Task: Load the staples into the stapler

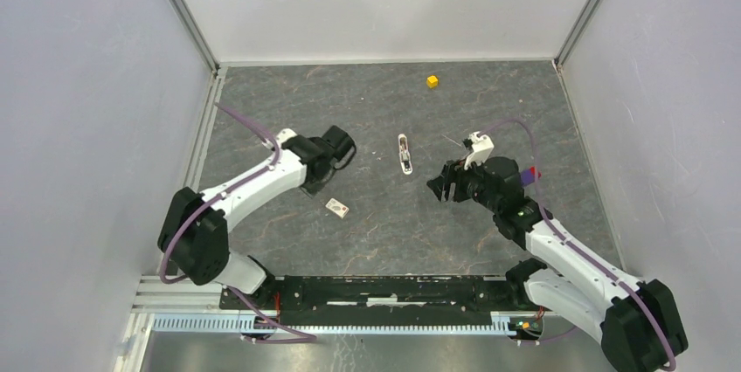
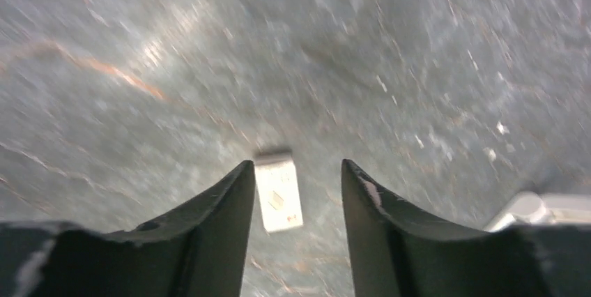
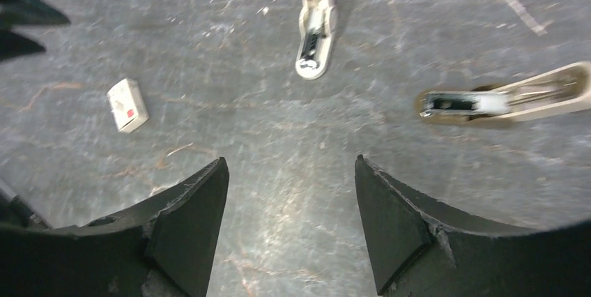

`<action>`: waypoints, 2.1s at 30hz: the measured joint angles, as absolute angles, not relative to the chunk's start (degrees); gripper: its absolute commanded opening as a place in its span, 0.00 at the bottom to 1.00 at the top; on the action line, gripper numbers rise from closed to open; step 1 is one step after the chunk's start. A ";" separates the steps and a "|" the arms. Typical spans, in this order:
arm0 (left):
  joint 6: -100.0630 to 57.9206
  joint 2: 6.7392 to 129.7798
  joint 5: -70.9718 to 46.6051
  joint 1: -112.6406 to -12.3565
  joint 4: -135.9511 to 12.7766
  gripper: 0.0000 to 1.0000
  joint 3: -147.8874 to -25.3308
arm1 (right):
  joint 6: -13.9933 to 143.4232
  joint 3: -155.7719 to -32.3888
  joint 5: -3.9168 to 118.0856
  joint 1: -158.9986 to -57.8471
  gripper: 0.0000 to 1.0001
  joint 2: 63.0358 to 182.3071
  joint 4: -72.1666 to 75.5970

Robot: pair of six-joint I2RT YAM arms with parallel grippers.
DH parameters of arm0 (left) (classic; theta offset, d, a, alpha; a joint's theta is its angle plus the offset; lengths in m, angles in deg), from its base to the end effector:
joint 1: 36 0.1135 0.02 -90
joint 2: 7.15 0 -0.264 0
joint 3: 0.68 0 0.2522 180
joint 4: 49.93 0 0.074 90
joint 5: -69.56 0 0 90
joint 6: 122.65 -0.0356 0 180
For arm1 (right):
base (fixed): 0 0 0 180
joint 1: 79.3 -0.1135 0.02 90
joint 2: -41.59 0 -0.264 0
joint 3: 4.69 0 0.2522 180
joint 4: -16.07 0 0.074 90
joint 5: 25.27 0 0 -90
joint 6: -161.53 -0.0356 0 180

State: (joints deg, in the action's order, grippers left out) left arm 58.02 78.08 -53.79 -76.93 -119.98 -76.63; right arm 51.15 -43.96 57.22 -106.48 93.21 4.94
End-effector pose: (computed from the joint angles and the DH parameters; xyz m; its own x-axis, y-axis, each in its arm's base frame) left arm 0.2139 -0.1596 0.2340 -0.4616 -0.7053 -0.5380 -0.7479 0.6356 -0.1915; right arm 0.1782 0.0967 0.2230 -0.5271 0.1175 -0.8417 -0.4011 0.8388 0.3682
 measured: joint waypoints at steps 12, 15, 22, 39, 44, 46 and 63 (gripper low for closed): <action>36.38 73.95 -51.14 -68.99 -107.59 0.37 -62.84 | 47.52 -42.74 52.89 -108.29 0.73 94.23 6.54; 33.39 74.50 -49.26 -68.38 -102.94 0.30 -61.62 | 47.56 -42.74 52.91 -108.29 0.74 93.97 6.30; 30.09 76.64 -44.08 -67.83 -96.42 0.25 -59.48 | 50.19 -42.83 54.27 -108.29 0.80 93.27 3.81; 33.06 72.34 -37.61 -69.06 -88.90 0.16 -52.18 | 58.32 -45.12 62.07 -108.33 0.81 91.50 -4.00; 37.35 72.16 -34.92 -74.02 -87.20 0.14 -51.59 | 58.80 -45.34 62.49 -108.33 0.81 91.39 -4.32; 39.47 72.16 -34.29 -77.45 -87.59 0.14 -51.59 | 58.84 -45.34 62.51 -108.33 0.81 91.39 -4.45; 21.83 64.10 -41.02 -90.72 -91.68 0.69 -55.19 | 50.30 -42.98 49.90 -108.33 0.71 92.83 2.06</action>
State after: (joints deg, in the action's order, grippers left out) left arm 21.83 64.10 -41.02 -90.72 -91.68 -55.19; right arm 50.30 -42.98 49.90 -108.33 92.83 2.06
